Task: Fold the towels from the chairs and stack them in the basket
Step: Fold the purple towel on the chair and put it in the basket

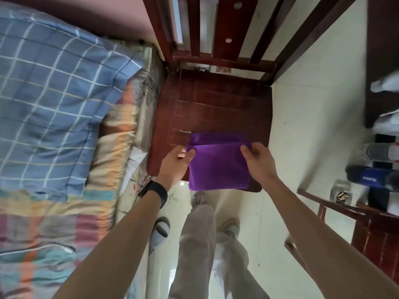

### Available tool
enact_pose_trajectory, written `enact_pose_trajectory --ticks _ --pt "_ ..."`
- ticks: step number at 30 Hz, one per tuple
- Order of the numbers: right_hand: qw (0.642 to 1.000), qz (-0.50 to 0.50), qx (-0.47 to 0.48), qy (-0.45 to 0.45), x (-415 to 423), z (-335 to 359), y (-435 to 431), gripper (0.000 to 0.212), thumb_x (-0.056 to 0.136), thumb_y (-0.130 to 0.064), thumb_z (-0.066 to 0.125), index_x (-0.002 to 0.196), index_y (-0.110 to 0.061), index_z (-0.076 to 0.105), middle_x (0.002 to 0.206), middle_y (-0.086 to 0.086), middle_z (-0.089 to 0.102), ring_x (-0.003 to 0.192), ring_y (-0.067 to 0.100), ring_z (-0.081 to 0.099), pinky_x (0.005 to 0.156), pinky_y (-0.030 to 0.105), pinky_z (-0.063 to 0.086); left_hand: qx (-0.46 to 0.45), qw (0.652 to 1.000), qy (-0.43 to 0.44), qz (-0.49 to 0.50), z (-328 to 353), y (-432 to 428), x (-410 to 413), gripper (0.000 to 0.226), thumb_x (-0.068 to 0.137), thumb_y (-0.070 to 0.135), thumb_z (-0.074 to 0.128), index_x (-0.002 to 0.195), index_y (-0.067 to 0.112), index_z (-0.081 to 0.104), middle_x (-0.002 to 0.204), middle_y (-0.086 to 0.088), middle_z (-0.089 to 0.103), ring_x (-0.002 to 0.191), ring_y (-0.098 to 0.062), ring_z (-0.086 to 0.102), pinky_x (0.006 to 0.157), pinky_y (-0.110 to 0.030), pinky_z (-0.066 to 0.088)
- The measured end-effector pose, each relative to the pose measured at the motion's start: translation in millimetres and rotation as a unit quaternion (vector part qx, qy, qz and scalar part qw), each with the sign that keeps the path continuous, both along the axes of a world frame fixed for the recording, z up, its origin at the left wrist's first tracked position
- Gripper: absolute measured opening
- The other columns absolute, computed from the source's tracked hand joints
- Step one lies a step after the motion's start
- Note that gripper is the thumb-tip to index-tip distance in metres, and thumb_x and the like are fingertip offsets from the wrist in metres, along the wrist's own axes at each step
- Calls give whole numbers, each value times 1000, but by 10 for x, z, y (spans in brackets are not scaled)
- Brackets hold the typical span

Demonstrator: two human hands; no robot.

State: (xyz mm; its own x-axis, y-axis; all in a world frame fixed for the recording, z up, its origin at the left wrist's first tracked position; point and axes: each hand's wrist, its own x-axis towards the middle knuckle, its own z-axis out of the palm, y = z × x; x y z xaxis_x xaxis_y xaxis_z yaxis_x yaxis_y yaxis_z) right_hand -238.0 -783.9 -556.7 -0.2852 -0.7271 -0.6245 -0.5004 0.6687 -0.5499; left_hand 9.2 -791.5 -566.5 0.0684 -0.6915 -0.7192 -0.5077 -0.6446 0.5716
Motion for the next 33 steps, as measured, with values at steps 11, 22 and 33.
enact_pose_trajectory --ticks 11,22,33 --pt "996 -57 22 72 284 -407 -265 31 106 -32 41 125 -9 50 111 13 65 97 35 60 76 35 37 -50 994 -97 -26 -461 -272 -212 34 102 47 40 102 14 49 81 -8 64 85 -38 63 67 -38 38" --pt "984 -85 -30 157 443 -471 -201 33 106 -37 40 121 -9 49 120 10 60 101 34 61 71 34 35 -55 992 -117 -2 -406 -281 -239 37 93 61 49 94 24 52 74 10 63 75 -21 63 69 -33 45" --pt "922 254 -129 261 608 -453 297 54 104 -46 32 156 -28 34 164 8 28 150 32 26 119 55 22 -15 999 -35 -14 -277 590 -16 21 88 49 66 91 28 70 88 11 71 76 2 64 71 -22 51"
